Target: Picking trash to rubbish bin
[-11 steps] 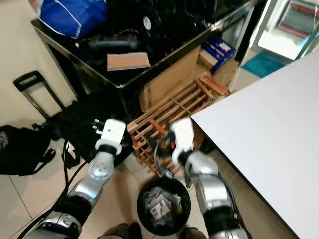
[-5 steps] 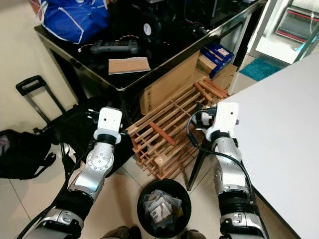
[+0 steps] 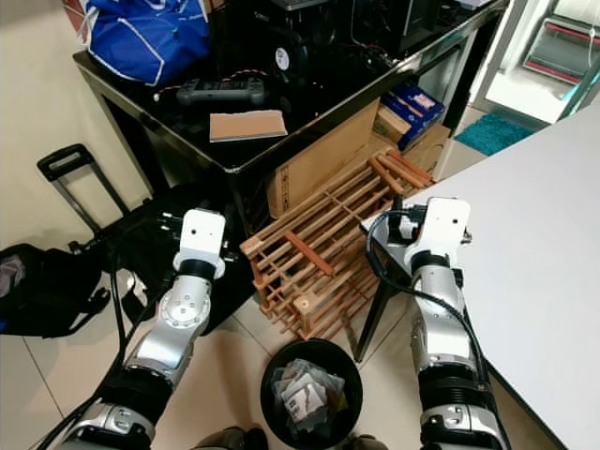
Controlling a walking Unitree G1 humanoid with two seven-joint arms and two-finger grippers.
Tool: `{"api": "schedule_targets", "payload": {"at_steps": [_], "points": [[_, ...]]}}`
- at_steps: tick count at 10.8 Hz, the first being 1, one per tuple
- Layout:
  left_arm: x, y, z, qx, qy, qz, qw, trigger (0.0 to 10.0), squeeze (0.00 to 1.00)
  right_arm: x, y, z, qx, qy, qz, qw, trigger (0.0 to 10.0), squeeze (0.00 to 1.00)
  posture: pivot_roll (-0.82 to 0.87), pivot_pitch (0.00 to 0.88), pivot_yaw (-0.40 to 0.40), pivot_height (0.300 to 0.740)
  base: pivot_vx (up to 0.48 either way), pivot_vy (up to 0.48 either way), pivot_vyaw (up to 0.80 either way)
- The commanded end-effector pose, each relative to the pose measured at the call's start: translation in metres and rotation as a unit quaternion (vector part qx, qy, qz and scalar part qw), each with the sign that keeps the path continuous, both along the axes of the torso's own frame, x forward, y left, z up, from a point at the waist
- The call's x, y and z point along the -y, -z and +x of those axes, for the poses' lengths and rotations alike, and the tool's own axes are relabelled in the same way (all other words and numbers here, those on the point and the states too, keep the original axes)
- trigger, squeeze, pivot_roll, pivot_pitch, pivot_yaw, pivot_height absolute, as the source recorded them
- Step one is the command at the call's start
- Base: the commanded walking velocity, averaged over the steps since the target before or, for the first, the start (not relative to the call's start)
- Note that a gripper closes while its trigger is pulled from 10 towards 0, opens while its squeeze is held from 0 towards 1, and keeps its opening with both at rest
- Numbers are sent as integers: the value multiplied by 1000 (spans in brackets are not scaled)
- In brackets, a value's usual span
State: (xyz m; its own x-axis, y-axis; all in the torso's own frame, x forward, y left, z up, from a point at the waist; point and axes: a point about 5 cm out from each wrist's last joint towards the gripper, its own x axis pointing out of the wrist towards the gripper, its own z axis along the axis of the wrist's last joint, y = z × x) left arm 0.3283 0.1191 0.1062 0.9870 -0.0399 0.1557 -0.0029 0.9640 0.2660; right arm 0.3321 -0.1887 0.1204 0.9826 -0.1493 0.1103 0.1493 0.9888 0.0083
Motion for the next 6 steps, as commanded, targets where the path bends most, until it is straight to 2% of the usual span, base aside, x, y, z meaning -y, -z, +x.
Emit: {"api": "schedule_targets", "payload": {"at_steps": [1,2,6], "points": [[0,-6,1,10,3,-7,1000,10000,0,-4,-5,2,15,-5,2,1000,10000,0,-80,67,60,740,0,0,0],[1,-7,0,10,5,-9,1000,10000,0,-14,-3,1,15,-21,8,1000,10000,0,-78,66,60,740,0,0,0],[3,-6,-1,8,8,-12,1000,10000,0,-23,1,0,9,-41,12,999,10000,0,-79,69,55,740,0,0,0]]}}
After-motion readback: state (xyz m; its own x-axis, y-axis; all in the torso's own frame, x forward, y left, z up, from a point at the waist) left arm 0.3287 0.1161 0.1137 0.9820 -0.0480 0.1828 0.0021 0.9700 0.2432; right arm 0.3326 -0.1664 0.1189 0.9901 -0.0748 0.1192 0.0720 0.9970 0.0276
